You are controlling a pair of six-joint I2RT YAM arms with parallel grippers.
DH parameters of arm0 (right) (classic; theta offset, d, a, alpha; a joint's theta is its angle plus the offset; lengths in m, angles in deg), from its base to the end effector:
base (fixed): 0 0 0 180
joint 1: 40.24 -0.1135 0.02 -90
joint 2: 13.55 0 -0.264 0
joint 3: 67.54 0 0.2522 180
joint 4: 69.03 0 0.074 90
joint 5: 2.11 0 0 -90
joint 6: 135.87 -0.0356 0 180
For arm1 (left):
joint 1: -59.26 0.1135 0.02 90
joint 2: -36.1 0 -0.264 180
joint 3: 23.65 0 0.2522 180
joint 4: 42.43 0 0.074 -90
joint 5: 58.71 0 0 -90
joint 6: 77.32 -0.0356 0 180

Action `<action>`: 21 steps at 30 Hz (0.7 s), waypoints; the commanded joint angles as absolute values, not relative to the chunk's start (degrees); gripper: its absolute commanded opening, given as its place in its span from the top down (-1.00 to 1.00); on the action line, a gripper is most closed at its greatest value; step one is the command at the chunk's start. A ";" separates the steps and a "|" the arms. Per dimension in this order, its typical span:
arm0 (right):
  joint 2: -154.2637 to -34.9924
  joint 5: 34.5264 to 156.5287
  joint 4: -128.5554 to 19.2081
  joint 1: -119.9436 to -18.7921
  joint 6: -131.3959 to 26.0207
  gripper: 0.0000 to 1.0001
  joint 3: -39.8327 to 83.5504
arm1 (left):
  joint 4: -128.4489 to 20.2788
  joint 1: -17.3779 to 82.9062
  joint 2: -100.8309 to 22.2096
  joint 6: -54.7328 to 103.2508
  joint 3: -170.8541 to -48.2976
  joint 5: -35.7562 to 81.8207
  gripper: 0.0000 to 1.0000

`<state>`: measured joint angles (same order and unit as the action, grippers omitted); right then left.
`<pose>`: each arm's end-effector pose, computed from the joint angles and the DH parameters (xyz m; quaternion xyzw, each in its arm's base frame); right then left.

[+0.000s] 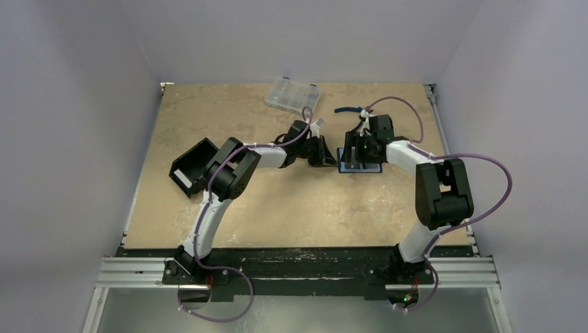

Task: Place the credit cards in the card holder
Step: Insert the credit card into the card slot.

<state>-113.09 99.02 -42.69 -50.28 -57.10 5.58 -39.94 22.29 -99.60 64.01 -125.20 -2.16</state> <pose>0.3489 0.0687 0.1749 -0.0212 0.9435 0.1490 0.2954 0.3924 -0.3199 0.1019 0.0346 0.8472 -0.5054 0.1599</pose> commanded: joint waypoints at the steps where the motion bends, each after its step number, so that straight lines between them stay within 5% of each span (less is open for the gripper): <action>1: -106.37 94.62 -41.75 -50.35 -60.70 -0.81 5.61 | -41.45 23.36 -95.68 61.31 -121.43 -1.53 1.00; 3: -104.80 93.80 -41.82 -50.35 -61.17 -0.98 5.39 | -41.15 23.41 -94.59 61.27 -120.06 -1.64 0.99; 7: -104.67 97.15 -42.40 -50.35 -61.21 -0.92 5.00 | -40.39 23.41 -93.26 61.60 -119.08 -2.08 0.99; 17: -109.28 98.62 -45.88 -50.32 -62.96 -0.09 4.28 | -36.38 23.32 -92.33 65.08 -119.58 -4.25 0.84; 21: -109.37 97.25 -46.28 -50.30 -62.58 -0.04 3.73 | -36.35 23.19 -92.63 65.54 -120.46 -4.55 0.68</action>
